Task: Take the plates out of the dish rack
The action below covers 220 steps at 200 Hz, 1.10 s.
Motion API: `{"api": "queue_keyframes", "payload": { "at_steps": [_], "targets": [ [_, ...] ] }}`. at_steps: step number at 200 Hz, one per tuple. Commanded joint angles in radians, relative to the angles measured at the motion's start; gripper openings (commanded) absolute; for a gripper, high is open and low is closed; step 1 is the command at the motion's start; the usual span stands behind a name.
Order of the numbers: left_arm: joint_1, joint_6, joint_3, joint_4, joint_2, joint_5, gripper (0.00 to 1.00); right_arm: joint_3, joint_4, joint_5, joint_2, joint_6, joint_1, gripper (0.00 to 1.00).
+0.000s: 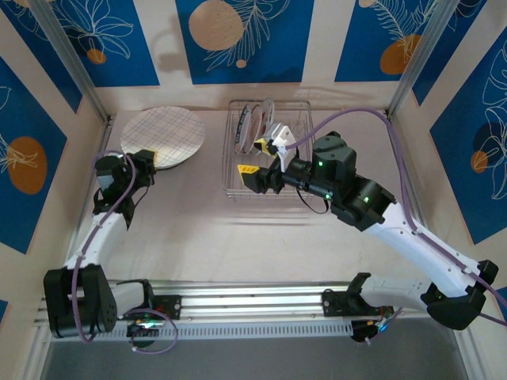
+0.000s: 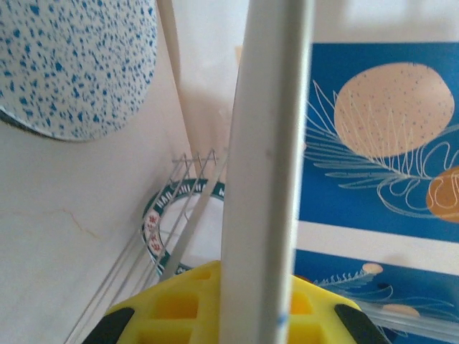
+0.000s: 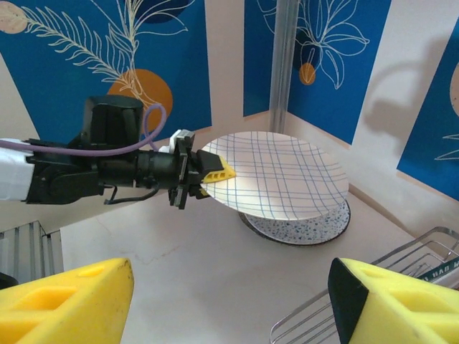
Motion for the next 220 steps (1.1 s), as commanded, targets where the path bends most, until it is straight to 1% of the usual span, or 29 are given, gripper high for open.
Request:
{"api": "queue_keyframes", "payload": {
  "at_steps": [1,55,121,220],
  "targets": [
    [0.032,0.035,-0.009,0.178,0.046,0.027,0.0,-0.008,0.046,-0.011,0.015,0.002,0.008,0.73],
    [0.078,0.071,-0.004,0.297,0.188,0.024,0.0,0.012,0.025,0.009,0.033,0.002,0.01,0.73],
    [0.094,0.097,0.041,0.45,0.394,0.008,0.0,0.012,0.02,0.03,0.04,0.03,0.014,0.73],
    [0.105,0.105,0.141,0.559,0.63,0.022,0.0,0.033,0.05,0.035,0.097,0.047,0.009,0.73]
  ]
}}
